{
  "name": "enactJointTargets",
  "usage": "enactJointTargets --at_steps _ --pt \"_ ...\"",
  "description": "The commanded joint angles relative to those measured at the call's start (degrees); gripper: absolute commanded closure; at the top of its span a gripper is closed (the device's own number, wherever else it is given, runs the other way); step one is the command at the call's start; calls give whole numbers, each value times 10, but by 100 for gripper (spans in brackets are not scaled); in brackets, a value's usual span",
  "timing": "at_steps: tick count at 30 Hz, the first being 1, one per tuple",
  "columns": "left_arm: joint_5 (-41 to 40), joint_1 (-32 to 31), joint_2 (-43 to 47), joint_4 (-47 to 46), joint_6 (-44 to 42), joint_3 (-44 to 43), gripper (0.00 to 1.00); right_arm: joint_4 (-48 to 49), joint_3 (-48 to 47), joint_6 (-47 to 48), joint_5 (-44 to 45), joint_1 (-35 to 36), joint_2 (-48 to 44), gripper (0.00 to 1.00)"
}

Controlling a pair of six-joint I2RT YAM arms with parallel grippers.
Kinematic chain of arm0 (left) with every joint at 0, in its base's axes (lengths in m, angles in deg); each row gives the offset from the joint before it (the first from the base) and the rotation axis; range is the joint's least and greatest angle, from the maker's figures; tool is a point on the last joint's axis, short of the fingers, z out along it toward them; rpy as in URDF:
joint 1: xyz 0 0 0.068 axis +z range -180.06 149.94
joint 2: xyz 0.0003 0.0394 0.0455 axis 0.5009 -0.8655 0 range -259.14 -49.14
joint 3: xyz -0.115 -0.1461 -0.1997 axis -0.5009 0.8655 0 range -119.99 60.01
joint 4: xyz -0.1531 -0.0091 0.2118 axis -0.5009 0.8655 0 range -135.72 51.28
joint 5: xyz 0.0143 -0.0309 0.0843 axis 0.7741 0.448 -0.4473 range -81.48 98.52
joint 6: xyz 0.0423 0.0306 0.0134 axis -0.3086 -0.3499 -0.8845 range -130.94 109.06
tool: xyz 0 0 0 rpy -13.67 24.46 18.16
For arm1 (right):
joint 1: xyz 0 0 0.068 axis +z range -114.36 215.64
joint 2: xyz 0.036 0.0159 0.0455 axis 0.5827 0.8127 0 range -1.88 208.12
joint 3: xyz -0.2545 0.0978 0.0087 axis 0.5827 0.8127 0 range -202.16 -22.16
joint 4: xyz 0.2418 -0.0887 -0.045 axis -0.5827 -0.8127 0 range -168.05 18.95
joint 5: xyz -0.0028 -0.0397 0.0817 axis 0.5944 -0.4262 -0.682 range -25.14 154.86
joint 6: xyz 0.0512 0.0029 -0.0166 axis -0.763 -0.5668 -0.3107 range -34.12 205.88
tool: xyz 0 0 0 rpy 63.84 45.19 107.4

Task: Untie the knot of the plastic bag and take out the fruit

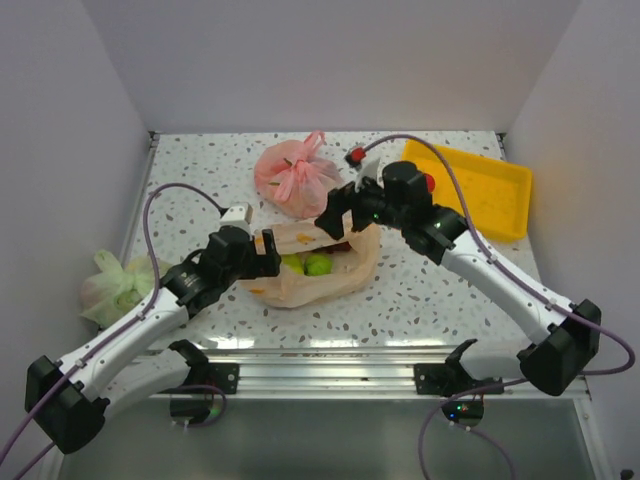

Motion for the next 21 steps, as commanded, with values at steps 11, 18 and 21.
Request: enactJointTargets --at_steps 11,18,21 --pt "12 -2 -9 -30 -4 28 0 55 135 -38 -15 134 65 15" --pt "32 -2 0 -35 14 48 0 50 107 -63 95 133 133 25" --pt "45 -2 0 -36 12 59 0 66 109 -75 124 133 134 26"
